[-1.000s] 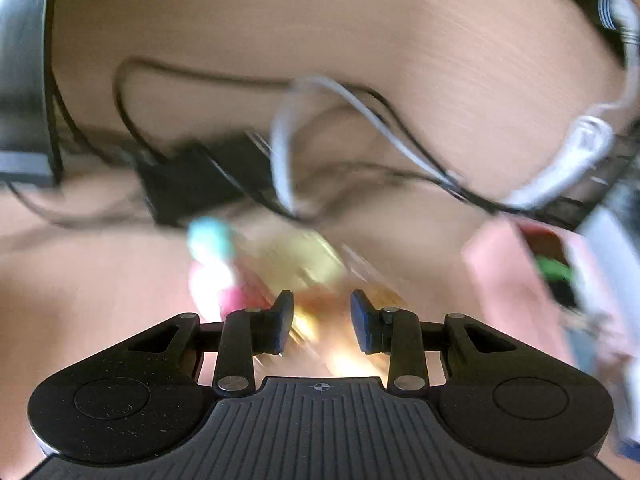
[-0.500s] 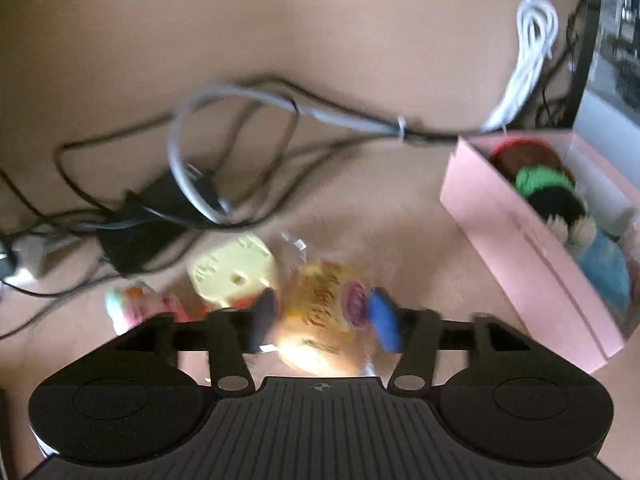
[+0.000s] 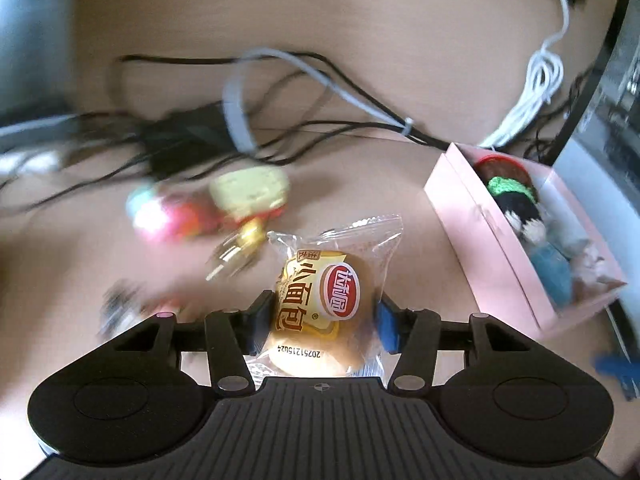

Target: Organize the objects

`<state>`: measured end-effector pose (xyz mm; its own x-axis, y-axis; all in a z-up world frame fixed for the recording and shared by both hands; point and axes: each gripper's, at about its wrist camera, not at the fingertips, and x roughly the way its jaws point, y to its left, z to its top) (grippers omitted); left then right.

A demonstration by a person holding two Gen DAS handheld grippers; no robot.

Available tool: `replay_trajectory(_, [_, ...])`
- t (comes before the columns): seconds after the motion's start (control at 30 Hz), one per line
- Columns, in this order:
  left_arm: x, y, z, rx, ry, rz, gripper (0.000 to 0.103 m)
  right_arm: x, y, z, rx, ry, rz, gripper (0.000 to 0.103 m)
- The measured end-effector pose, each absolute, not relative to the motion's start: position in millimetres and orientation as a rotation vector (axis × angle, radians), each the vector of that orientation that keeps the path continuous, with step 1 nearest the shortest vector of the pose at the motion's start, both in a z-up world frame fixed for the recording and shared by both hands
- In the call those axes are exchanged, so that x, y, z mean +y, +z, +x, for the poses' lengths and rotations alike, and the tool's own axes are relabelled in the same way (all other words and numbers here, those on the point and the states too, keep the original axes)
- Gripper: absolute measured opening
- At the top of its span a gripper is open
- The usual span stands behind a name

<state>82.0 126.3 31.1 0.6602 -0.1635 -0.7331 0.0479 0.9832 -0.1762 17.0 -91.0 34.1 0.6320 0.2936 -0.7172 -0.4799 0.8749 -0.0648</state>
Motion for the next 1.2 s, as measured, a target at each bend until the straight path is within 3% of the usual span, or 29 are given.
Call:
replay_trajectory(0.23, [221,62,-28,0.770,0.134,-0.335,0.056,-19,55,75,0.695,0.571,-0.189,0.099])
replay_trajectory(0.3, [242,68,-48,0.752,0.183,-0.363,0.056,11,58,102,0.699,0.570,-0.171,0.081])
replay_trajectory(0.4, [273,74,-76,0.712,0.256,-0.360,0.056,51,56,151,0.747,0.537,-0.098,0.065])
replay_trajectory(0.63, [322,49,-109,0.766,0.349,-0.445,0.056,109,39,204,0.785,0.446,-0.028,0.065])
replay_trajectory(0.8, [337,40,-125,0.800,0.323,-0.484,0.056,163,29,180,0.701,0.549,-0.209,0.065])
replay_trajectory(0.87, [340,41,-123,0.798,0.296,-0.466,0.056,178,18,178,0.708,0.553,-0.274,0.058])
replay_trajectory(0.9, [341,40,-122,0.796,0.285,-0.461,0.056,183,13,179,0.730,0.548,-0.294,0.046])
replay_trajectory(1.2, [336,30,-98,0.800,0.122,-0.459,0.056,135,11,105,0.822,0.541,-0.338,0.046])
